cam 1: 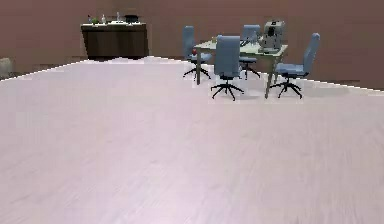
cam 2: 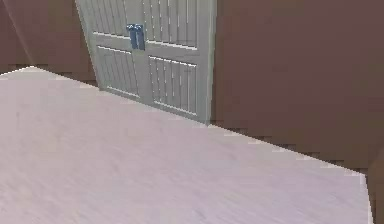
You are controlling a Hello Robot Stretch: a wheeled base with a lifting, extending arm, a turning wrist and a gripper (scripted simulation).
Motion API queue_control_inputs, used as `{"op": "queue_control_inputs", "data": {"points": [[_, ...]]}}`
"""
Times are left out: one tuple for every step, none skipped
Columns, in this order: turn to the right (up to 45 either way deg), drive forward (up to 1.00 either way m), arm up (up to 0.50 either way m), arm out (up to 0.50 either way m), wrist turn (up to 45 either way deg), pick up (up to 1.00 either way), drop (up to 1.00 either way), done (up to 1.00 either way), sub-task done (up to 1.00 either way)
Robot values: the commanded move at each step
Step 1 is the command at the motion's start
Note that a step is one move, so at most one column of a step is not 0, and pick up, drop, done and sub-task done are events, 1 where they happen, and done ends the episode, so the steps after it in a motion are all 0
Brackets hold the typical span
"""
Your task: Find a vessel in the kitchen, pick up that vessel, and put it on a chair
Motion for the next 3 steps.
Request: {"op": "queue_control_inputs", "data": {"points": [[12.0,0.00,0.00,0.00,0.0,0.00,0.00,0.00,0.00],[0.0,0.70,0.00,0.00,0.0,0.00,0.00,0.00,0.00],[-18.0,0.00,0.00,0.00,0.0,0.00,0.00,0.00,0.00]]}}
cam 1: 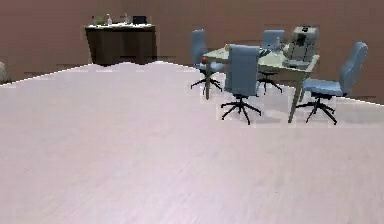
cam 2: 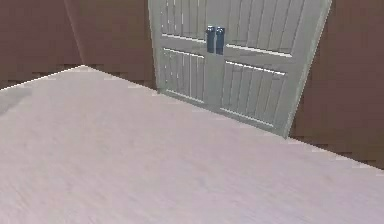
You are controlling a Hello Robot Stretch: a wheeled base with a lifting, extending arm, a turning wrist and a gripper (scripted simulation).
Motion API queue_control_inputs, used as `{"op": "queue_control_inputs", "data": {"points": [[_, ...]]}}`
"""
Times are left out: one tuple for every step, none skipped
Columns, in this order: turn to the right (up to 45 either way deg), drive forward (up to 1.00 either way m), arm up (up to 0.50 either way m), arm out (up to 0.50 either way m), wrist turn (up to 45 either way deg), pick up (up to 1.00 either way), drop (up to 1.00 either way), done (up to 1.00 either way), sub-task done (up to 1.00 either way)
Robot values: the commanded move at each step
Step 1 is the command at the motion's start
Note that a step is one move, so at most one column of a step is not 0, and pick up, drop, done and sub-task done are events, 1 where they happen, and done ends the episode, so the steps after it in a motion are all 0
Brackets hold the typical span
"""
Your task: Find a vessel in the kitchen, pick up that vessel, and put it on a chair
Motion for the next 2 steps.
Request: {"op": "queue_control_inputs", "data": {"points": [[0.0,1.00,0.00,0.00,0.0,0.00,0.00,0.00,0.00],[-3.0,0.00,0.00,0.00,0.0,0.00,0.00,0.00,0.00]]}}
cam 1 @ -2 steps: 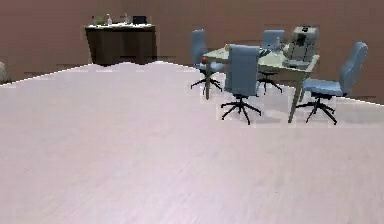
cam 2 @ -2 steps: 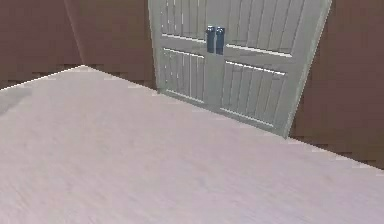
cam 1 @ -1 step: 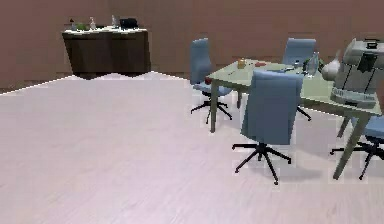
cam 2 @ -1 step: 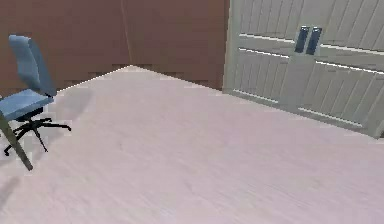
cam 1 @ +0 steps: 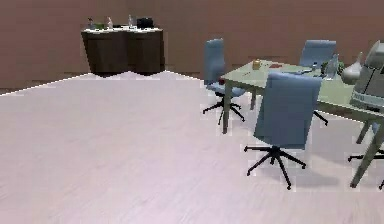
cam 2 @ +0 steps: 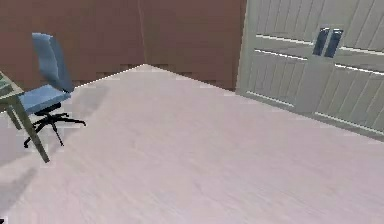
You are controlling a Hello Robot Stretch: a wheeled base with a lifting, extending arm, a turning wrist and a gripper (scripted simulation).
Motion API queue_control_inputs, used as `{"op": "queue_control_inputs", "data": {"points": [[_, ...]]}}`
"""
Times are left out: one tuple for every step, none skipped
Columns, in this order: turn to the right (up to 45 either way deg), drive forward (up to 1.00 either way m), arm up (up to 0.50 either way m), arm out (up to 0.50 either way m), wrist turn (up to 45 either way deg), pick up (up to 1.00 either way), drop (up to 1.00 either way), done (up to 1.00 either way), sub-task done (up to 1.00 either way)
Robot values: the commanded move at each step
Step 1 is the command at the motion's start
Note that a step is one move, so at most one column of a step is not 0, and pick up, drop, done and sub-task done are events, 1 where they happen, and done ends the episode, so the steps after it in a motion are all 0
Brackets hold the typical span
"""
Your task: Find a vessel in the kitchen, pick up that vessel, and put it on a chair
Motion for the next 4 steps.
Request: {"op": "queue_control_inputs", "data": {"points": [[0.0,1.00,0.00,0.00,0.0,0.00,0.00,0.00,0.00],[0.0,0.35,0.00,0.00,0.0,0.00,0.00,0.00,0.00],[-45.0,0.00,0.00,0.00,0.0,0.00,0.00,0.00,0.00],[39.0,0.00,0.00,0.00,0.0,0.00,0.00,0.00,0.00]]}}
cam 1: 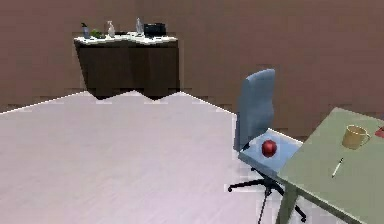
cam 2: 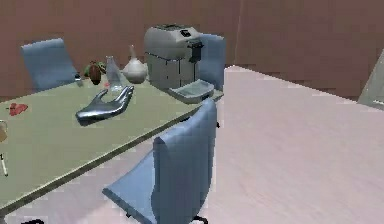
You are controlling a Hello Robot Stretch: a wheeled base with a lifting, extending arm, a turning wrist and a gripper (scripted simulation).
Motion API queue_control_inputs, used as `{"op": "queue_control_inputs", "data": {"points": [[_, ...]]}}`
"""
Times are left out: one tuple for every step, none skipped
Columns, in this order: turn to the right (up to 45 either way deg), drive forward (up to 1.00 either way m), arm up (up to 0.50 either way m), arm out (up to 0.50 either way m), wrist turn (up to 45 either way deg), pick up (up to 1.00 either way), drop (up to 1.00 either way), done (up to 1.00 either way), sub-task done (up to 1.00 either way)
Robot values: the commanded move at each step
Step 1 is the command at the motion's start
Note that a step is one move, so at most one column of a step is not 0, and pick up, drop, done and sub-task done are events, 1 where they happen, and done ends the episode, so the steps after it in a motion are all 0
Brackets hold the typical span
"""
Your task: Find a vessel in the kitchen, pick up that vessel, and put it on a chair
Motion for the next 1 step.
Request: {"op": "queue_control_inputs", "data": {"points": [[0.0,1.00,0.00,0.00,0.0,0.00,0.00,0.00,0.00]]}}
